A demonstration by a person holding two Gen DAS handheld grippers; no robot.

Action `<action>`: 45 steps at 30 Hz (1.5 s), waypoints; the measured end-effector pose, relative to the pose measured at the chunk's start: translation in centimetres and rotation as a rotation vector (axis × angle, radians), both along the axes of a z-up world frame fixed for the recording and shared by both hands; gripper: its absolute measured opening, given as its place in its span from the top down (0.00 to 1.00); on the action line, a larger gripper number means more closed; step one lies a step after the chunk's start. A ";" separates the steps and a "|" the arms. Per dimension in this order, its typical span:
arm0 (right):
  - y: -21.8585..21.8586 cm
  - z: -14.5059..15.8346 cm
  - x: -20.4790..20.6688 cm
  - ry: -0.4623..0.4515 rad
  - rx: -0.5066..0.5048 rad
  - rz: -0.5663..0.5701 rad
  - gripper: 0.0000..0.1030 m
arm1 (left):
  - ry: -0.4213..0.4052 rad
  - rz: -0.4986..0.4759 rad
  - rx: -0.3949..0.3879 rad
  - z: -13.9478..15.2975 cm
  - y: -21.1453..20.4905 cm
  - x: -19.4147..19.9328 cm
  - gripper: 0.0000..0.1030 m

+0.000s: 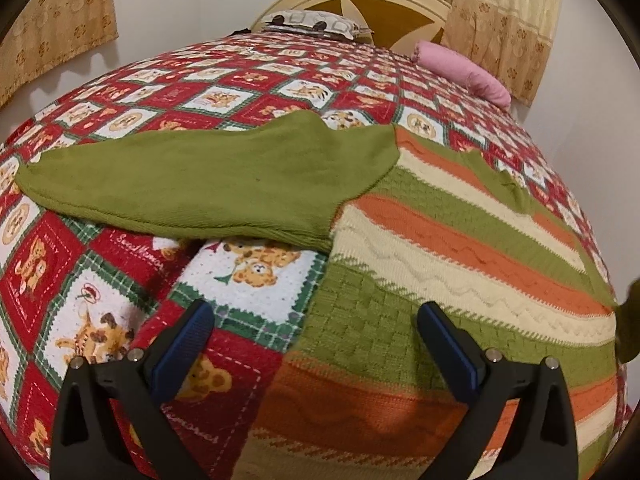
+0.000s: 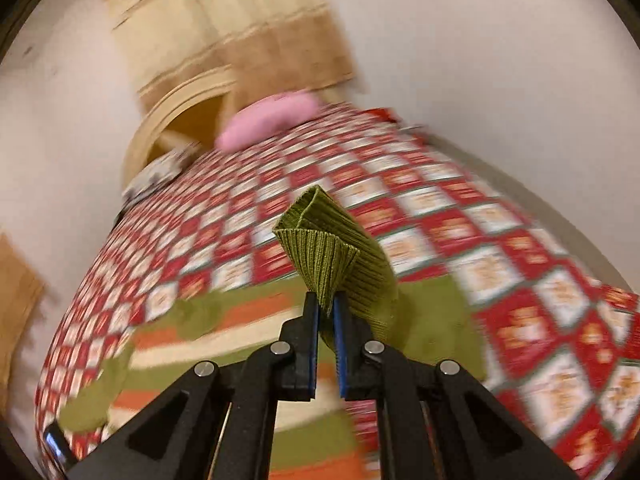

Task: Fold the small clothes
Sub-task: 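Fold the held sleeve across the sweater body and open the right gripper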

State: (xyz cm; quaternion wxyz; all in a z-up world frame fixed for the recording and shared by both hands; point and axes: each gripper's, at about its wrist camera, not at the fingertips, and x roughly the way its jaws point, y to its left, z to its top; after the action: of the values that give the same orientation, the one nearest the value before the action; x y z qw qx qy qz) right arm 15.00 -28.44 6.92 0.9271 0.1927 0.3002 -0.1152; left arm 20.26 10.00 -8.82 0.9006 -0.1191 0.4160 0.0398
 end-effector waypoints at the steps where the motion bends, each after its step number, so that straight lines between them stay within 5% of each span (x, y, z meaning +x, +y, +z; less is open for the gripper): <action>1: 2.4 -0.5 1.2 0.006 -0.006 0.043 0.94 | -0.003 0.004 -0.005 0.0 0.1 0.0 0.00; 9: 17.2 -5.8 8.1 0.094 0.006 0.296 0.94 | -0.023 0.013 -0.045 0.0 0.6 -0.2 0.00; 16: 24.7 -10.1 11.5 0.157 0.017 0.425 0.94 | -0.027 0.012 -0.057 0.0 0.7 -0.2 0.00; 37: 29.9 -13.9 14.4 0.211 0.078 0.603 0.87 | -0.034 0.012 -0.076 -0.1 0.9 -0.2 0.00; 45: 27.1 -12.0 12.8 0.141 0.236 0.655 0.87 | -0.031 0.012 -0.071 -0.1 1.0 -0.1 0.00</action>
State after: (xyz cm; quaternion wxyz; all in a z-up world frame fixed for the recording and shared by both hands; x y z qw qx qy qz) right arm 27.77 -1.38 -5.07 0.8631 0.1837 0.4206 0.2108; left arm 20.15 10.96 -8.95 0.9020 -0.1539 0.4023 0.0284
